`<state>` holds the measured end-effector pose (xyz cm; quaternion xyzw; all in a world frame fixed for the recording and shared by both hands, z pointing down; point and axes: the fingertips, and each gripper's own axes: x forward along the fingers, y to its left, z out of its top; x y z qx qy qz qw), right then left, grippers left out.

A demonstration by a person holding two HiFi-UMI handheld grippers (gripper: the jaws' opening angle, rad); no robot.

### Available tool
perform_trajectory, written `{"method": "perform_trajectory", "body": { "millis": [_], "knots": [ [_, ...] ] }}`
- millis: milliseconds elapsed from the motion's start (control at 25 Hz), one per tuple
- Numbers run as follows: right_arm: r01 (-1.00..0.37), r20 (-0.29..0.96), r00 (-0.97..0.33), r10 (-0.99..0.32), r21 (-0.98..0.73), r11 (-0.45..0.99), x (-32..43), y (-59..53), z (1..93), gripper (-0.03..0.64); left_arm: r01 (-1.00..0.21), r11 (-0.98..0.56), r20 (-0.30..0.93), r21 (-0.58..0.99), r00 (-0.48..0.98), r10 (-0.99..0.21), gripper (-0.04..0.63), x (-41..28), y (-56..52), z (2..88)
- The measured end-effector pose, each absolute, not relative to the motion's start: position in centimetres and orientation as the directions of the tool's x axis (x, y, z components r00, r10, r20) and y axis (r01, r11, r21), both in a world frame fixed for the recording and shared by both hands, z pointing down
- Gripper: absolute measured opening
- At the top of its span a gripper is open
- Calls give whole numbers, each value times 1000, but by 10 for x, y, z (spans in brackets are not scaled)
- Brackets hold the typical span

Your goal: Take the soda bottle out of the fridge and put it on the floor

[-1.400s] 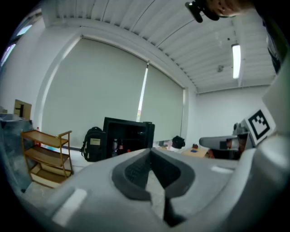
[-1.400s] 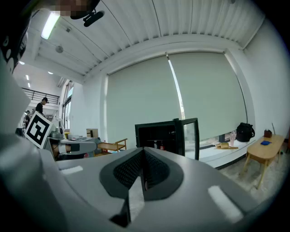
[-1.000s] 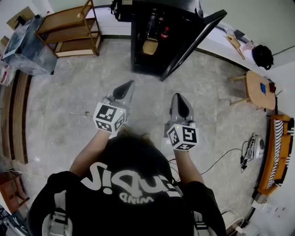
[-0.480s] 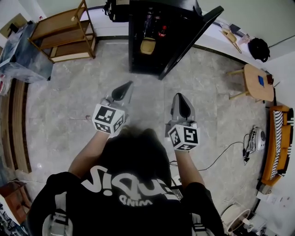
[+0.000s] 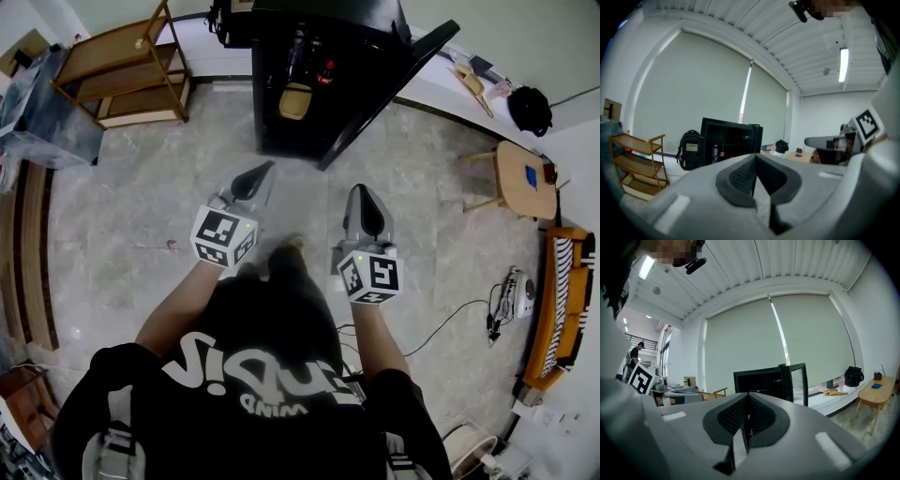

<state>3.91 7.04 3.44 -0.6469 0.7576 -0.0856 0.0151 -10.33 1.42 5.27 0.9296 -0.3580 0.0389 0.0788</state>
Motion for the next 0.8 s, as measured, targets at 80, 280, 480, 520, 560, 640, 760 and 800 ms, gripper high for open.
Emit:
{"method": "perform_trajectory", "body": {
  "millis": [80, 280, 480, 520, 560, 640, 760, 800],
  "knots": [
    [-975, 82, -178, -981, -150, 165, 50, 54, 32, -3, -675, -729, 130, 116, 738, -663, 2, -89, -1, 52],
    [-968, 73, -206, -976, -164, 192, 84, 11, 36, -3, -693, -712, 132, 108, 720, -681, 2, -54, -45, 53],
    [-959, 77, -244, -967, -165, 229, 106, -29, 42, -3, -716, -689, 126, 109, 698, -705, 2, -27, -83, 58],
    [-959, 77, -249, -966, -162, 234, 109, -36, 44, -3, -721, -685, 125, 110, 693, -710, 2, -24, -90, 60],
    [-958, 78, -251, -965, -162, 236, 111, -43, 46, -3, -725, -680, 124, 110, 689, -714, 2, -23, -97, 62],
    [-957, 80, -251, -965, -169, 235, 115, -54, 48, -3, -732, -671, 124, 113, 681, -722, 2, -21, -108, 64],
    [-957, 84, -245, -966, -181, 227, 120, -65, 51, -3, -731, -672, 124, 116, 682, -721, 2, -20, -120, 64],
    [-958, 85, -239, -967, -185, 220, 121, -69, 51, -3, -728, -676, 126, 116, 686, -717, 2, -20, -125, 64]
  ]
}}
